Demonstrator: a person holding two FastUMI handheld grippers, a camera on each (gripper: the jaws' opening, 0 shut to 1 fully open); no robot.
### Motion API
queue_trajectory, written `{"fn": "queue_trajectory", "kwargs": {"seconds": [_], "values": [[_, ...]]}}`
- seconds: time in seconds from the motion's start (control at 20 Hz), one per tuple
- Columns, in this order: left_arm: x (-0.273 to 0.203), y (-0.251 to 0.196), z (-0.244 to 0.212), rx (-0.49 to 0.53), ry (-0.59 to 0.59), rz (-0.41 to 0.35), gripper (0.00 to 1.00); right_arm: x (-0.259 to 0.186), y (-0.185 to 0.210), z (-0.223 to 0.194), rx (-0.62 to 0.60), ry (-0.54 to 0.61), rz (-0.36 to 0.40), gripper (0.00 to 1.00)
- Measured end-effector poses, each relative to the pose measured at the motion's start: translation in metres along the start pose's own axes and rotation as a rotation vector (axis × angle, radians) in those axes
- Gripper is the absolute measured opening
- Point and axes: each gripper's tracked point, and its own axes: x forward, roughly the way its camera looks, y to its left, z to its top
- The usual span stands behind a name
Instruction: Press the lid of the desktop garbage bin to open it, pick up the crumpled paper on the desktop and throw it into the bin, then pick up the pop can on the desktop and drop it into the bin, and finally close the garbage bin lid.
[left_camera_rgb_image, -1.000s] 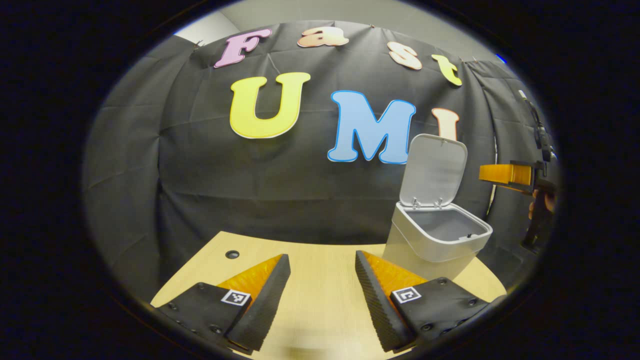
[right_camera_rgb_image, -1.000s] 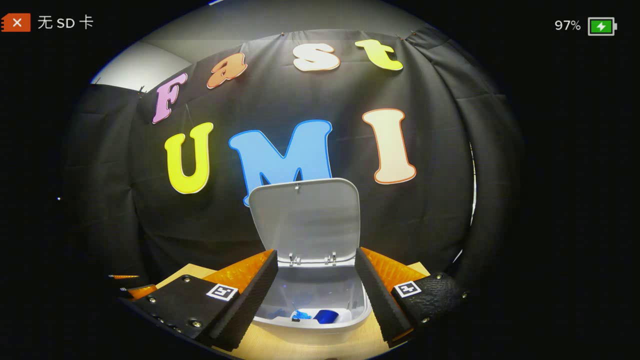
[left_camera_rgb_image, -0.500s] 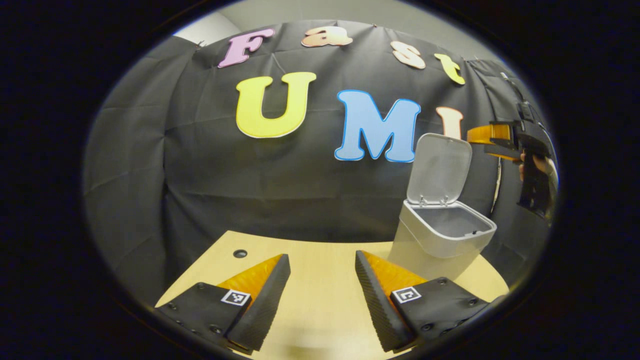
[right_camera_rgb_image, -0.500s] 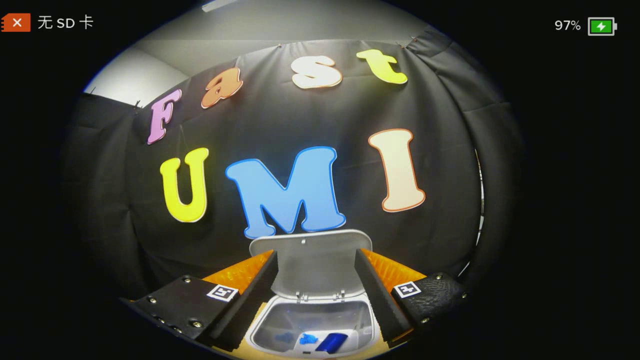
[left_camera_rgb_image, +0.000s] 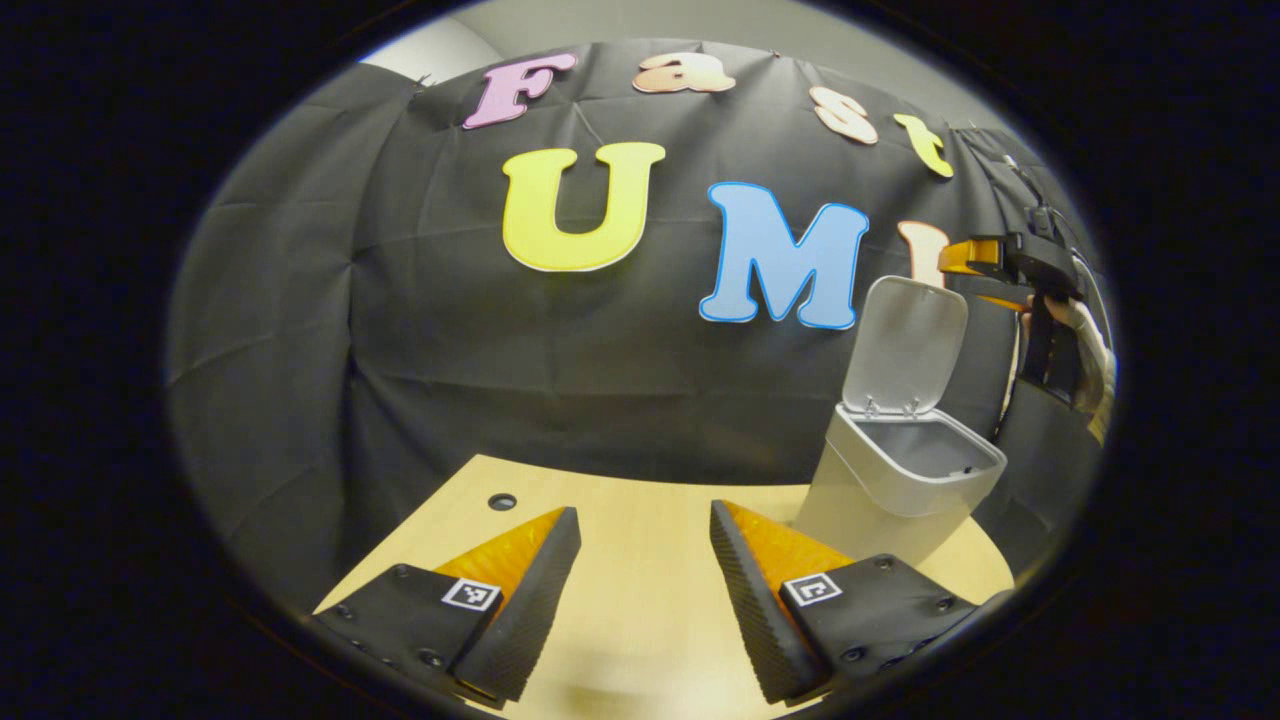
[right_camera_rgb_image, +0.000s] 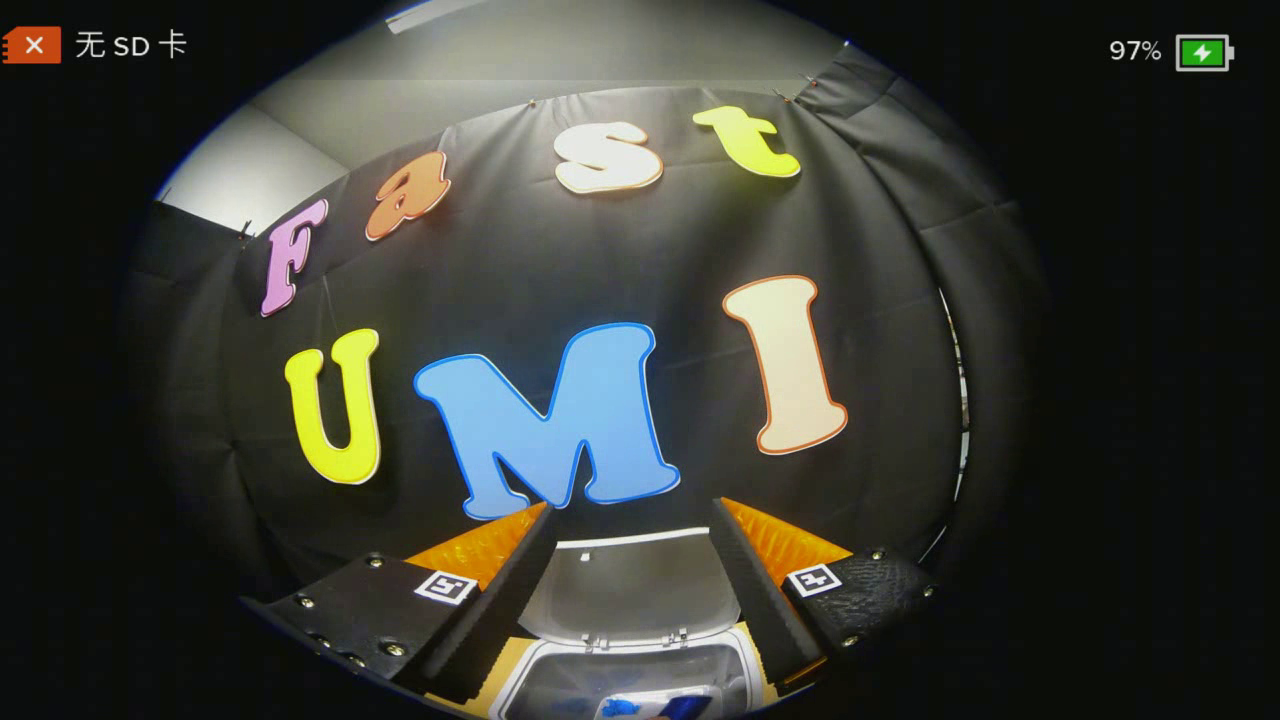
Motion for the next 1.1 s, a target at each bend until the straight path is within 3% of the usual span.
{"fn": "queue_trajectory", "kwargs": {"seconds": [0.25, 0.65, 0.85, 1.1], "values": [[0.001, 0.004, 0.007, 0.007, -0.011, 0.002, 0.89, 0.021, -0.004, 0.01, 0.014, -0.047, -0.036, 0.96], [0.003, 0.007, 0.01, 0.024, -0.012, 0.005, 0.89, 0.031, -0.005, -0.017, -0.002, 0.023, -0.045, 0.98], [0.007, 0.001, 0.012, 0.018, -0.016, -0.011, 0.86, 0.015, 0.0, -0.023, -0.137, 0.032, -0.036, 0.98], [0.01, -0.016, 0.008, -0.003, -0.015, -0.044, 0.86, -0.013, -0.001, -0.033, -0.124, 0.086, -0.008, 0.97]]}}
